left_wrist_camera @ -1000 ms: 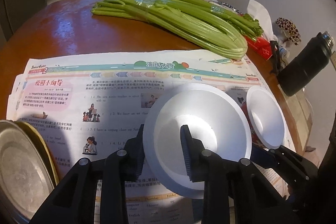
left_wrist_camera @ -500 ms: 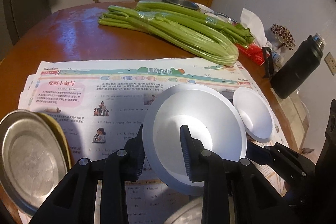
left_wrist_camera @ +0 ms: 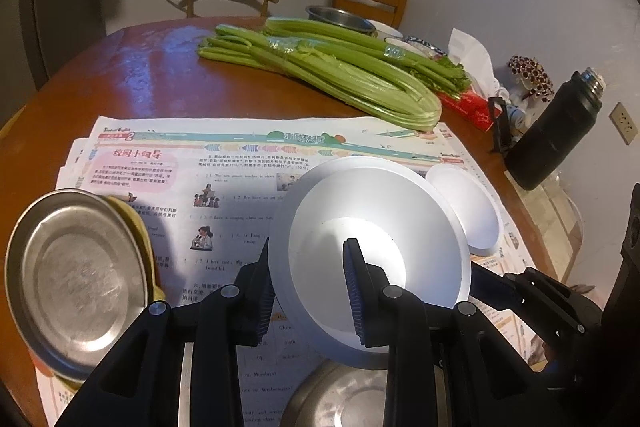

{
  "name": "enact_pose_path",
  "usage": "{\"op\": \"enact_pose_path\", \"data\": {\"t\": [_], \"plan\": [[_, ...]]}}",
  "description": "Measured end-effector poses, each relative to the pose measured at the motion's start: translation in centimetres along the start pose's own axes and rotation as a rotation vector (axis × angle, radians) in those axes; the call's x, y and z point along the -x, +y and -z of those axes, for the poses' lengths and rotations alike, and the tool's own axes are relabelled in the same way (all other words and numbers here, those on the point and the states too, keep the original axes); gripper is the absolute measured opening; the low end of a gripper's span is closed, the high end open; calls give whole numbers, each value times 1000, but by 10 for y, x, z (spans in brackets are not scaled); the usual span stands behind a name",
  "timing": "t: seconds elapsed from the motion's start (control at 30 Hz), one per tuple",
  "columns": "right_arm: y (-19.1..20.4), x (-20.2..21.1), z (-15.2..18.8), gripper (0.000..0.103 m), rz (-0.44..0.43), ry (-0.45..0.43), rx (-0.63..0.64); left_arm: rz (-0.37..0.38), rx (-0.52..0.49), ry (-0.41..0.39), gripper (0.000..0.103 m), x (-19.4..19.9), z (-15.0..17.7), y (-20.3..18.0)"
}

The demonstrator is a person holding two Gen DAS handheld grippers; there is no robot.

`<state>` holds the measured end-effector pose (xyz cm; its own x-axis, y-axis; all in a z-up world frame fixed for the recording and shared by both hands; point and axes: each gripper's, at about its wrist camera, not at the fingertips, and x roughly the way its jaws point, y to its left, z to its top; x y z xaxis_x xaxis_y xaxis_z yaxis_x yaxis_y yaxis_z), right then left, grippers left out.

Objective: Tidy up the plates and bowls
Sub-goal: 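Lower the held white paper bowl into the steel bowl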

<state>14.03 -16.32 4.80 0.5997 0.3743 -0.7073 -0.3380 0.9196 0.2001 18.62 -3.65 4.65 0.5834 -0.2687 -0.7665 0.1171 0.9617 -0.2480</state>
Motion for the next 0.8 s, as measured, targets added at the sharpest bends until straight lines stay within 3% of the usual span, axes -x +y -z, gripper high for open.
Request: {"op": "enact_pose_path", "data": {"t": [0.8], "plan": [[9, 59, 32, 47, 7, -40, 30, 13, -39, -59, 32, 56, 40, -35]]}}
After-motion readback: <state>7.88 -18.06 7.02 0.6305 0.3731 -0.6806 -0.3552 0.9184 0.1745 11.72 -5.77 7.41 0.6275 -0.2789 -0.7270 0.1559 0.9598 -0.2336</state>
